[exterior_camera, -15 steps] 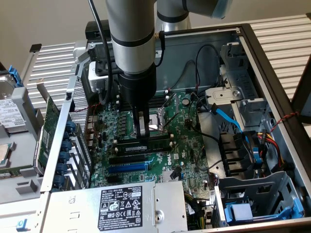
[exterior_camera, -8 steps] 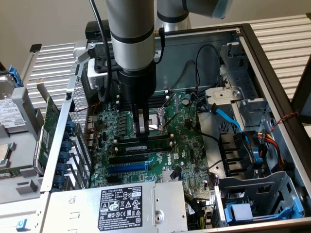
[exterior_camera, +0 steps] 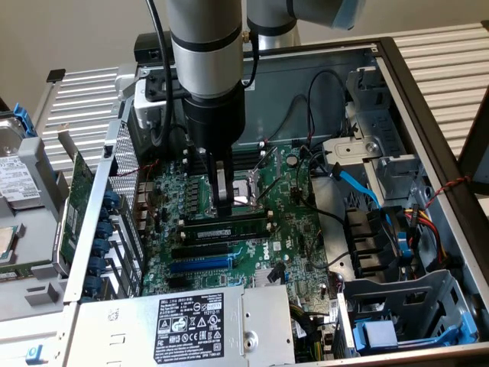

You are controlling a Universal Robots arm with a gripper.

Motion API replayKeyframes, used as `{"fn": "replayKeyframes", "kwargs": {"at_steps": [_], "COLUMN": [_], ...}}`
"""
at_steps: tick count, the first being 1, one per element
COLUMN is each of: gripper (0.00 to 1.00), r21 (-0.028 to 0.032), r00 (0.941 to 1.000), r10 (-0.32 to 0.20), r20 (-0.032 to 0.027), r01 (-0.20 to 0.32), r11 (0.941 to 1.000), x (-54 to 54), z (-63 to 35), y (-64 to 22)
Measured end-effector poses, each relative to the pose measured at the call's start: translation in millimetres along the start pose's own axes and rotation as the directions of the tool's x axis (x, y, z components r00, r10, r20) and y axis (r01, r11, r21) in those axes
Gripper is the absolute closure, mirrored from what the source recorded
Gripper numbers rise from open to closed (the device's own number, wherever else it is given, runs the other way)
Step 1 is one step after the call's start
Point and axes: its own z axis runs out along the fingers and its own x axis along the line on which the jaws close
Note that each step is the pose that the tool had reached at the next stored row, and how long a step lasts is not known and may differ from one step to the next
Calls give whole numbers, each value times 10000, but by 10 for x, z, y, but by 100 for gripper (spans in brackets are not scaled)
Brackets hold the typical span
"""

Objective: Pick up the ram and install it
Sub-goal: 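Press down the ram until it locks into place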

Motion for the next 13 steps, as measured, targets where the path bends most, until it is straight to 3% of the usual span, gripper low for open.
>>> {"fn": "replayKeyframes", "kwargs": {"at_steps": [13], "gripper": [89], "r21": [2], "r00": [9999], "r10": [162], "r20": [8], "r01": [-162], "r11": [9999], "x": [0], "z": [-5], "y": [0]}}
